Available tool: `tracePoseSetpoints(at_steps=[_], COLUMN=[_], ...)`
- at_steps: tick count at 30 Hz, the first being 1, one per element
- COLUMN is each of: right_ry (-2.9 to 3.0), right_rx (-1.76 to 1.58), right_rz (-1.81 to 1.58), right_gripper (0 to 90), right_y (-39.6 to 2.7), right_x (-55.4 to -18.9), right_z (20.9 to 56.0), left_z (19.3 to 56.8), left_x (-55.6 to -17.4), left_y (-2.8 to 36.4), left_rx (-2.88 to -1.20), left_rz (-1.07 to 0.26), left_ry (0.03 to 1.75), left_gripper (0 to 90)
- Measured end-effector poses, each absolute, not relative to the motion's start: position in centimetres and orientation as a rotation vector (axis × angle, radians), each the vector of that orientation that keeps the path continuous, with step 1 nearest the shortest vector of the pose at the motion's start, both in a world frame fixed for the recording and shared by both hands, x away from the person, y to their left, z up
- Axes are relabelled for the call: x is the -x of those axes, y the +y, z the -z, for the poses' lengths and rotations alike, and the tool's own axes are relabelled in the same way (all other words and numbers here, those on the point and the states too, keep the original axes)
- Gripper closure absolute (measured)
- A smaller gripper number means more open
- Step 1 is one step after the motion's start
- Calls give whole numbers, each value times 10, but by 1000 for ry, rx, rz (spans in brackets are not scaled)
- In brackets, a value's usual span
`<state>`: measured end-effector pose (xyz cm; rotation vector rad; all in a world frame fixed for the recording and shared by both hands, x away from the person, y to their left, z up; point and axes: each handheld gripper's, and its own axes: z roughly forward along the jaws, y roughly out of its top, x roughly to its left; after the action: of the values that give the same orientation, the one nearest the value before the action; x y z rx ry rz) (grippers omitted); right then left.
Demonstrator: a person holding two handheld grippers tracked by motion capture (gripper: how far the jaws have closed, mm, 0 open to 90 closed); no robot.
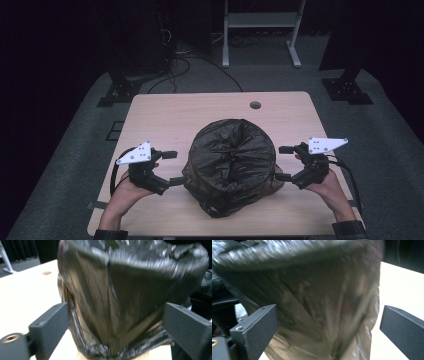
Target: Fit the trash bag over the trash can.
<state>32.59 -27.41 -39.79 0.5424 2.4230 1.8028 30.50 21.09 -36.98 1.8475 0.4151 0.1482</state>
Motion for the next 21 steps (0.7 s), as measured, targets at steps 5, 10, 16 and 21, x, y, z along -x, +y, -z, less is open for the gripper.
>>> tracePoseSetpoints(at_steps=[5,10,16,21], right_ry=[2414,2431,2468,2465], right_rx=[-464,-429,-393,-382], right_rz=[-1837,-1855,-1845,-1874], right_gripper=[0,0,0,0], right_y=[-266,-260,-250,-246], right_x=[-327,-328,-329,-330], right_z=[389,387,385,387], left_z=[351,327,307,296], left_x=[-308,-312,-316,-319], left_y=[205,196,180,168], left_rx=[-1823,-1807,-1838,-1867], left_rz=[-152,-161,-166,-168], left_ry=[404,382,345,328], left_gripper=[0,0,0,0])
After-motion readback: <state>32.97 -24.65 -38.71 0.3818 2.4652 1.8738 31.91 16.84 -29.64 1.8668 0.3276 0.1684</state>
